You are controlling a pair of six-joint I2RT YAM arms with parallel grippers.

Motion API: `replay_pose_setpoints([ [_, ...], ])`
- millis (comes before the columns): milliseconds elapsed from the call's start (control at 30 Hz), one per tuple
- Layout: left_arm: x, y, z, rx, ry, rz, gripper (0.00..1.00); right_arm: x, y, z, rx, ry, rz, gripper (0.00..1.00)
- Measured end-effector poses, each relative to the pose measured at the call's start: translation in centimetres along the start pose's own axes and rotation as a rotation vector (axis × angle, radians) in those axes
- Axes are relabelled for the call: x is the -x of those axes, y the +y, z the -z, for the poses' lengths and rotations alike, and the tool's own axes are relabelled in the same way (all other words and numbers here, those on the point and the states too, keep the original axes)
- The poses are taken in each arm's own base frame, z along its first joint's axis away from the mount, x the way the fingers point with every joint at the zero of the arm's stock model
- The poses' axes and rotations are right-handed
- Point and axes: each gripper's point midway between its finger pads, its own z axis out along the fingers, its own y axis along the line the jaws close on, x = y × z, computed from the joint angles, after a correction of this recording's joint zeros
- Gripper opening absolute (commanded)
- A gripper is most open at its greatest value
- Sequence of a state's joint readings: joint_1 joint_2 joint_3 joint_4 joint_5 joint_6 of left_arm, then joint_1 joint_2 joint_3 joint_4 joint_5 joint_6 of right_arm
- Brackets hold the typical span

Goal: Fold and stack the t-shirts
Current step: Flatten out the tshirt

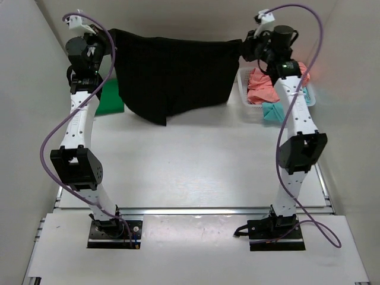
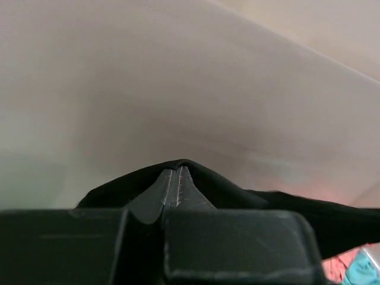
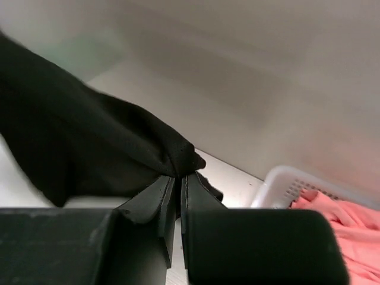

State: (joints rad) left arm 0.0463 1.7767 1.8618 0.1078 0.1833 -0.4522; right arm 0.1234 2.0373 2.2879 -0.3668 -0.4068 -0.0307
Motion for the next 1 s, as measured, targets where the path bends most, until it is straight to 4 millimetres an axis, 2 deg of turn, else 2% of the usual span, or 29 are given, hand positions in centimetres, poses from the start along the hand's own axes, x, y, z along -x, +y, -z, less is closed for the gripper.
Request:
replay_pose_setpoints([
  [67, 0.7, -0.9, 0.7, -0.045, -0.031, -0.022, 0.0, -0.1, -1.1, 1.3, 0.004, -0.018, -0.016, 0.0],
  [100, 0.2, -1.2, 1.4, -0.06, -0.026, -0.025, 0.0, -0.3, -1.9, 1.6, 0.009, -0.024, -0.028, 0.0],
  [133, -0.7, -1.2, 2.4, -0.065, -0.014, -0.024, 0.0, -0.8, -2.3, 1.7, 0.02, -0.019, -0.04, 0.0],
  [200, -3.0, -0.7, 4.8, -0.061, 0.01, -0.017, 0.0, -3.6, -3.1, 1.6, 0.035, 0.029, -0.08, 0.0],
  [300, -9.1, 1.3, 9.4, -0.008, 0.099, 0.008, 0.0, -10.6, -2.6, 1.3, 0.071, 0.165, -0.166, 0.0],
  [367, -13.1, 2.4, 12.5, 0.036, 0.179, 0.022, 0.0, -16.4, -1.1, 1.6, 0.092, 0.289, -0.238, 0.0],
  [433, -16.2, 3.2, 15.8, 0.073, 0.246, 0.034, 0.0, -22.6, 0.8, 2.6, 0.105, 0.429, -0.313, 0.0],
  [467, -17.2, 3.3, 17.2, 0.083, 0.265, 0.038, 0.0, -25.9, 2.0, 3.6, 0.11, 0.509, -0.354, 0.01],
  [500, -17.9, 3.3, 18.7, 0.091, 0.278, 0.042, 0.0, -28.3, 3.0, 4.5, 0.11, 0.568, -0.384, 0.0],
  [567, -19.0, 3.0, 21.7, 0.101, 0.295, 0.049, 0.0, -32.4, 5.2, 7.1, 0.1, 0.686, -0.444, 0.0],
  [600, -19.2, 2.6, 23.2, 0.103, 0.296, 0.05, 0.0, -33.8, 6.4, 8.5, 0.096, 0.73, -0.464, 0.0],
  [667, -19.3, 2.2, 24.8, 0.098, 0.294, 0.053, 0.0, -34.9, 8.3, 10.9, 0.089, 0.782, -0.486, 0.0],
  [733, -19.9, 2.2, 26.5, 0.102, 0.302, 0.063, 0.0, -34.3, 9.4, 12.6, 0.085, 0.784, -0.495, 0.0],
  [867, -22.1, 3.0, 29.3, 0.14, 0.348, 0.083, 0.0, -32.6, 9.2, 13.5, 0.061, 0.731, -0.503, 0.01],
  [1000, -24.9, 3.8, 32.2, 0.186, 0.45, 0.099, 0.0, -34.2, 9.2, 15.0, 0.029, 0.778, -0.528, 0.0],
])
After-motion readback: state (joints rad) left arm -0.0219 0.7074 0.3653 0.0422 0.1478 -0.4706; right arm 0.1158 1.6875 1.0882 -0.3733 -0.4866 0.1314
